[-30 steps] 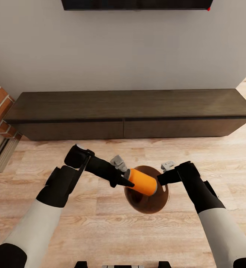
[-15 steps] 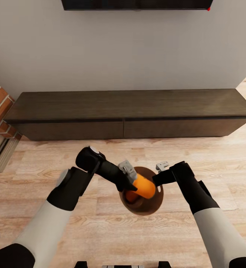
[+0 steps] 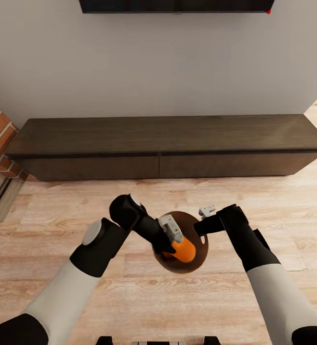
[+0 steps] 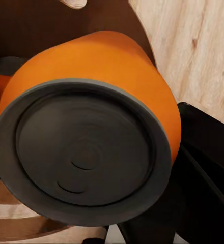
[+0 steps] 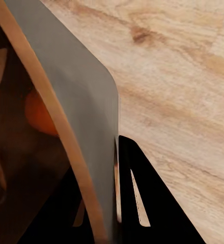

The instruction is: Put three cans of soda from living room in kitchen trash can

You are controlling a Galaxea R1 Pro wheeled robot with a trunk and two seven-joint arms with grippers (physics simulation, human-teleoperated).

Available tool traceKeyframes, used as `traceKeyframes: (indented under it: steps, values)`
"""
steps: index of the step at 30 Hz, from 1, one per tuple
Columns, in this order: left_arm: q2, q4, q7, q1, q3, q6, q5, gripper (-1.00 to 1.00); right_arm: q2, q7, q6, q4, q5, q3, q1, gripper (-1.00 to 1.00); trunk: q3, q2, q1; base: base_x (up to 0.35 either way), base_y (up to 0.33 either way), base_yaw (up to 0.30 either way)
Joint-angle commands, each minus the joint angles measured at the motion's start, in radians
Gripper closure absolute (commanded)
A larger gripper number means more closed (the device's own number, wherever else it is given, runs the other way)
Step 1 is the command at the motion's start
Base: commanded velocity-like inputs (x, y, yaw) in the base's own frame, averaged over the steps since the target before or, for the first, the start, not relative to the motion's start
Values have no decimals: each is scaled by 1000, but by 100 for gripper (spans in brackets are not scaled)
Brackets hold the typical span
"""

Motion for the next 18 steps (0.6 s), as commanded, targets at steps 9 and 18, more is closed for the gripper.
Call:
traceKeyframes:
  steps: [9, 18]
  values:
    - [-20, 12, 0, 0, -5, 0, -102, 100, 26, 8, 11, -1, -25, 31, -2, 100, 0, 0, 0, 0, 0, 0]
    - [-22, 77, 50, 1, -5, 0, -112, 100, 45, 8, 11, -5, -24, 35, -3, 100, 0, 0, 0, 0, 0, 0]
